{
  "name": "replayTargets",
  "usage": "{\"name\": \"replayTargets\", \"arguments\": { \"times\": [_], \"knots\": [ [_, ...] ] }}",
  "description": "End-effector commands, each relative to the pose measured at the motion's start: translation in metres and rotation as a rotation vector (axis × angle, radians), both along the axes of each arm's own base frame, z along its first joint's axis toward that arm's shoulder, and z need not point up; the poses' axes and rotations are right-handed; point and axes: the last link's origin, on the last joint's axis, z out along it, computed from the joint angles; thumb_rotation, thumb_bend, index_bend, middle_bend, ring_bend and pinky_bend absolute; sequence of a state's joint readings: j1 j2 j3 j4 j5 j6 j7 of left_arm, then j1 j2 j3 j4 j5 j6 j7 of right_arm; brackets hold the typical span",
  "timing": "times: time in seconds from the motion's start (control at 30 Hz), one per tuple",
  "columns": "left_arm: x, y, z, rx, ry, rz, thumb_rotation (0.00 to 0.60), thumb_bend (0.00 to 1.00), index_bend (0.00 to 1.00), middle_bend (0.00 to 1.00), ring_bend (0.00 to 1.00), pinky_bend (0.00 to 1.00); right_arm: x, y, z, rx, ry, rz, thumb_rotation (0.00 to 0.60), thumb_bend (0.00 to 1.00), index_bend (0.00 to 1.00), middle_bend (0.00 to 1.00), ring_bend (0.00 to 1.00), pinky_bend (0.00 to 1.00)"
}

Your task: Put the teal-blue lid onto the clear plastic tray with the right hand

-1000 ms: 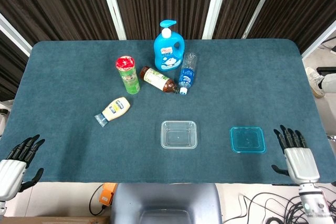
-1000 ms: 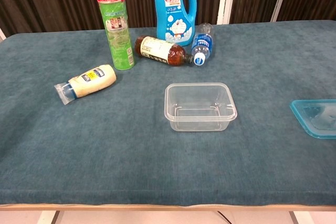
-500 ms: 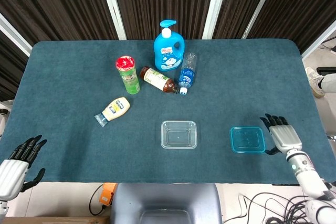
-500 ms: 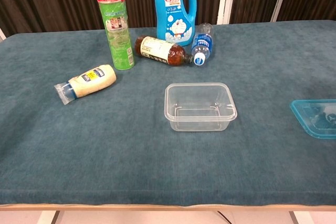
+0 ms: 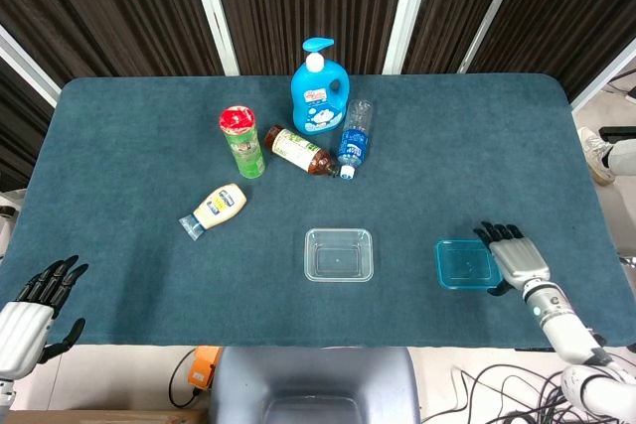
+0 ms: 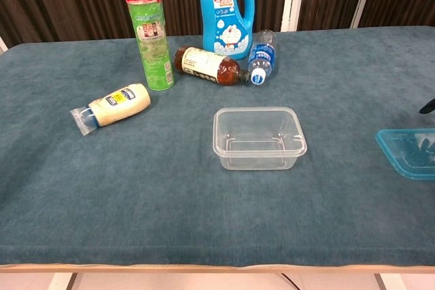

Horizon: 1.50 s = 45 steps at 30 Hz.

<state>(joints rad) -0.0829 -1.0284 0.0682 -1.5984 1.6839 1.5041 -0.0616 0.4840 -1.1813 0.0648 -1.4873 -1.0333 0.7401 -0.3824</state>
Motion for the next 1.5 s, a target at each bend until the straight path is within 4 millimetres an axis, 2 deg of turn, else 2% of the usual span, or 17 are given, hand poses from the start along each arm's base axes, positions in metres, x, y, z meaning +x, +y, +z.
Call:
{"name": "replayTargets", "arguments": {
  "times": [0.03,0.53,0.67,0.87,1.03,1.13,1.23,1.37,1.5],
  "knots": [
    [0.000,0.000,-0.001,-0.002,0.002,0.001,0.600,0.40,0.00,0.00,0.00,0.16,0.001,-0.002,-0.005,0.014,0.002,-0.002,0.600,0.28,0.13,0.02,0.00,0.08],
    [0.000,0.000,0.000,0.001,0.000,0.000,0.600,0.40,0.00,0.00,0.00,0.16,0.005,-0.009,-0.020,0.053,0.025,-0.012,0.600,0.28,0.20,0.07,0.00,0.09],
    [0.000,0.000,0.000,0.001,-0.001,0.000,0.600,0.40,0.00,0.00,0.00,0.16,0.005,-0.010,-0.022,0.052,0.026,-0.011,0.600,0.28,0.24,0.09,0.00,0.11],
    [0.000,0.000,0.000,0.002,-0.002,-0.002,0.600,0.40,0.00,0.00,0.00,0.16,0.005,-0.011,-0.025,0.052,0.035,-0.012,0.600,0.28,0.33,0.16,0.05,0.14],
    [0.000,0.000,0.001,0.003,-0.003,-0.001,0.600,0.40,0.00,0.00,0.00,0.16,0.005,-0.012,-0.027,0.050,0.040,-0.015,0.600,0.28,0.35,0.19,0.07,0.17],
    [0.000,0.000,0.001,0.003,-0.003,-0.001,0.600,0.40,0.00,0.00,0.00,0.16,0.005,-0.012,-0.028,0.047,0.044,-0.008,0.600,0.29,0.37,0.22,0.11,0.19],
    [0.000,0.000,0.001,0.003,-0.004,-0.002,0.600,0.40,0.00,0.00,0.00,0.16,0.006,-0.013,-0.030,0.044,0.047,-0.004,0.600,0.30,0.44,0.28,0.18,0.24],
    [0.000,0.000,0.001,0.003,-0.005,-0.002,0.600,0.40,0.00,0.00,0.00,0.16,0.007,-0.013,-0.031,0.038,0.054,0.010,0.600,0.30,0.59,0.37,0.32,0.36],
    [0.000,-0.001,0.001,0.002,-0.005,-0.003,0.600,0.40,0.00,0.00,0.00,0.16,0.008,-0.013,-0.030,0.026,0.062,0.023,0.600,0.31,0.69,0.46,0.42,0.46]
  ]
}}
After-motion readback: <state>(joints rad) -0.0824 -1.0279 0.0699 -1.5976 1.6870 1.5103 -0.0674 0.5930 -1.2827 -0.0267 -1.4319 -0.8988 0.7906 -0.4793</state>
